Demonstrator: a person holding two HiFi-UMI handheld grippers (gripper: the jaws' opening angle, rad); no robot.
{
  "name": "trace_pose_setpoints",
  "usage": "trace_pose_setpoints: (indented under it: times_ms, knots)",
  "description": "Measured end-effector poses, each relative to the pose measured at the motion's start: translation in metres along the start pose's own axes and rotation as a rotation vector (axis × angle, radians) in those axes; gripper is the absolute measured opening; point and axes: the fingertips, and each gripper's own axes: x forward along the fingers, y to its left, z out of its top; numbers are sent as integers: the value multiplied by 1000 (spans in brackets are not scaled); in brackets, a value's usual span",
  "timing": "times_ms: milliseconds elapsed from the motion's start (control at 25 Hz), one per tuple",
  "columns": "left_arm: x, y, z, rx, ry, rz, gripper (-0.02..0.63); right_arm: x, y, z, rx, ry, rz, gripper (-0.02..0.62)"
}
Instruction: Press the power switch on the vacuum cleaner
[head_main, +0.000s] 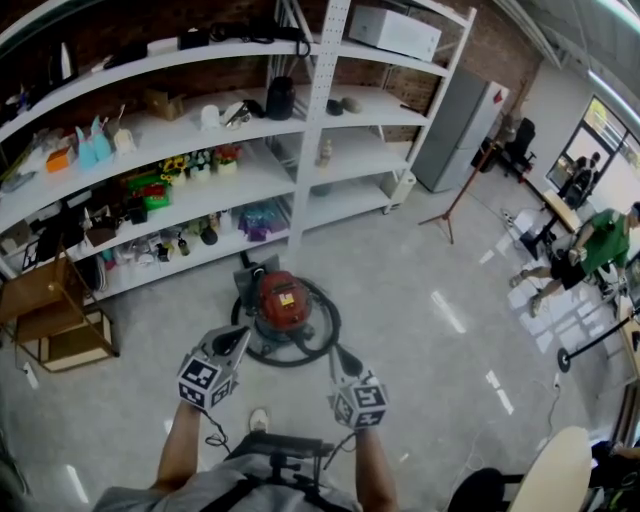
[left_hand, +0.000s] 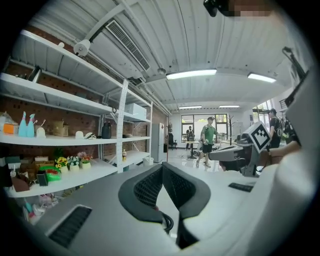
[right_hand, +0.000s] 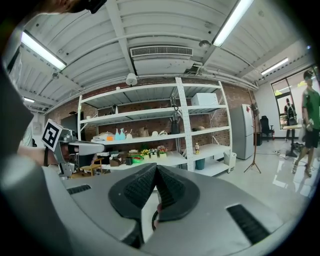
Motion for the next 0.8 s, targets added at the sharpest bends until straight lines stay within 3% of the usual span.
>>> trace_pose_setpoints:
  times_ms: [800]
  knots:
    - [56,112,10,-3,2,-48,6,111,4,30,-23,11,-47,12]
